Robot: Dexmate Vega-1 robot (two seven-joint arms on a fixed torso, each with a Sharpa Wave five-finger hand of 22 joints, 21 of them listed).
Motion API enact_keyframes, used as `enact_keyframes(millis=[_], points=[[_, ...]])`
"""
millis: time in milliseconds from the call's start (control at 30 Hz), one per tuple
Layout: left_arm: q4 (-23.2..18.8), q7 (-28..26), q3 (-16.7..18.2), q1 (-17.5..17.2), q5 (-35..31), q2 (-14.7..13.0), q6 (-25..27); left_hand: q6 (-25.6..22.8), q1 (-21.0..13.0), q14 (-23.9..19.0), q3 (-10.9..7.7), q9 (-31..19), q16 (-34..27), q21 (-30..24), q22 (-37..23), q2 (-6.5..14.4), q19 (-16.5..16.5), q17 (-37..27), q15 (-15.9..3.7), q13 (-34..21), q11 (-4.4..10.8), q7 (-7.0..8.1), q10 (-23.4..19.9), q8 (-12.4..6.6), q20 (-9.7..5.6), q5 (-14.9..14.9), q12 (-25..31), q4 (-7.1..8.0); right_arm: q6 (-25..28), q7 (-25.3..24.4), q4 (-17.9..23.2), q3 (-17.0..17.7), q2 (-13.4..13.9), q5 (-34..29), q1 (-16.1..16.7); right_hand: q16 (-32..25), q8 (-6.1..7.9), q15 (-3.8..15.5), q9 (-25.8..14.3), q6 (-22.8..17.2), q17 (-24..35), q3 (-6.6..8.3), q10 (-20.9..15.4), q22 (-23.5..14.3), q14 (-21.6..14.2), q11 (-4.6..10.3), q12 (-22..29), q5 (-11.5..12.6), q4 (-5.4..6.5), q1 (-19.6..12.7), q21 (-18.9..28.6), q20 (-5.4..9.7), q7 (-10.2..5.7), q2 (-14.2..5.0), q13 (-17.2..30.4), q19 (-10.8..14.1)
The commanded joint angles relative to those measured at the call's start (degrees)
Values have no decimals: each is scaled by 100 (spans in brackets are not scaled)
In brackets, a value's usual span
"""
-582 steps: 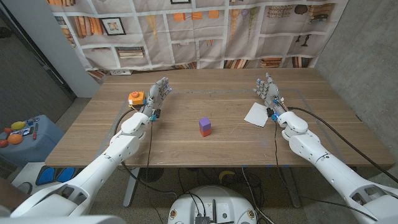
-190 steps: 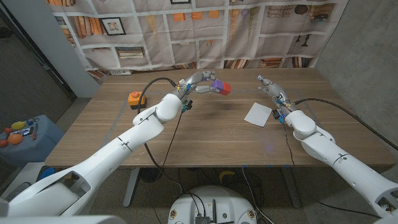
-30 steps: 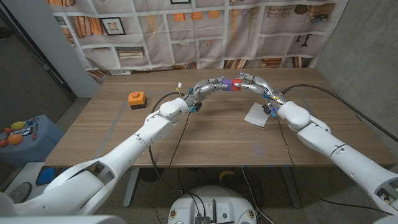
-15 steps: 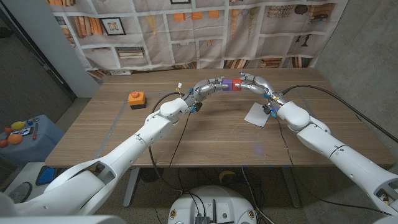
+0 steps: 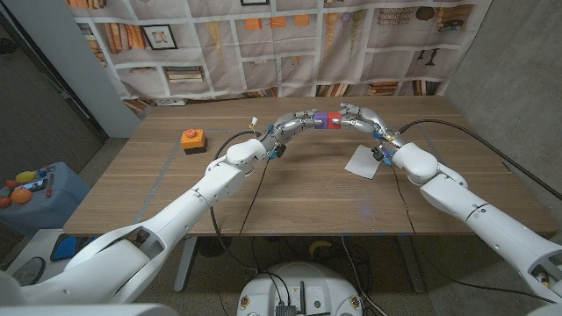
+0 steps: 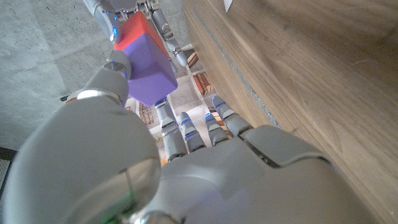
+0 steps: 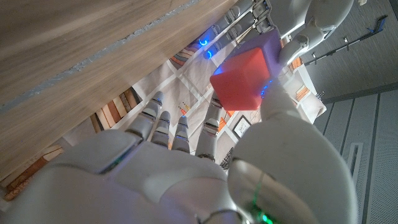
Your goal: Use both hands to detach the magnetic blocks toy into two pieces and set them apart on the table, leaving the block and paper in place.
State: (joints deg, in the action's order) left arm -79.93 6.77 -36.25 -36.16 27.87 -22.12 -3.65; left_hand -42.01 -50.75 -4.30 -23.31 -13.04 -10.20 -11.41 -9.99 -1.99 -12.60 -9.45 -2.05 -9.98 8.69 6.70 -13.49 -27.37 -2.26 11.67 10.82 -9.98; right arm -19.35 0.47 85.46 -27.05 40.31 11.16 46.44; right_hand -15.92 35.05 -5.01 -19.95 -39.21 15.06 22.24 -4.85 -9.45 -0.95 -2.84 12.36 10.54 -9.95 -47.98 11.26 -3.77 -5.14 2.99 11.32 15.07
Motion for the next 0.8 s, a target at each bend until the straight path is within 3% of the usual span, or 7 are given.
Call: enact_keyframes(millis=[33, 200, 433, 800], points=[[65, 30, -13, 45, 27, 45, 11, -1412, -128, -18, 13, -251, -2, -10, -31, 293, 26, -31, -324, -19, -3, -82, -35, -576, -288, 25, 35, 14, 44, -106, 32, 6, -12, -68, -12, -45, 175, 31, -103, -238, 47, 60, -81, -31, -69, 57, 28, 53, 20, -147, 44, 24, -48, -90, 30, 98], [97, 58, -29, 67, 20, 62, -3, -1408, -131, -22, 16, -252, -4, -11, -31, 297, 26, -31, -330, -19, -21, -86, -37, -576, -284, 25, 36, 14, 32, -195, 34, 18, -45, -94, 5, -81, 366, 77, -171, -502, 73, 63, -210, -32, -140, 108, 51, 56, 27, -246, 47, 67, -136, -134, 28, 172], [75, 61, -38, 53, 29, 63, 26, -1409, -138, -26, 21, -249, -5, -11, -31, 304, 27, -31, -327, -19, -3, -87, -40, -577, -290, 27, 36, 14, 27, -375, 93, 86, -60, -108, 99, -144, 519, 176, -150, -773, 111, 58, -428, -33, -264, 182, 96, 49, 47, -342, 58, 126, -192, -203, 27, 287], [-149, 7, -9, -32, 26, -81, 141, -1408, -146, -20, 30, -248, -2, -13, -32, 316, 25, -31, -317, -19, -23, -87, -38, -578, -291, 28, 35, 14, 134, -438, 231, 171, 30, -60, 224, -181, 591, 179, -125, -863, 142, 40, -540, -36, -329, 181, 101, 35, 55, -399, 82, 132, -196, -243, 25, 431]])
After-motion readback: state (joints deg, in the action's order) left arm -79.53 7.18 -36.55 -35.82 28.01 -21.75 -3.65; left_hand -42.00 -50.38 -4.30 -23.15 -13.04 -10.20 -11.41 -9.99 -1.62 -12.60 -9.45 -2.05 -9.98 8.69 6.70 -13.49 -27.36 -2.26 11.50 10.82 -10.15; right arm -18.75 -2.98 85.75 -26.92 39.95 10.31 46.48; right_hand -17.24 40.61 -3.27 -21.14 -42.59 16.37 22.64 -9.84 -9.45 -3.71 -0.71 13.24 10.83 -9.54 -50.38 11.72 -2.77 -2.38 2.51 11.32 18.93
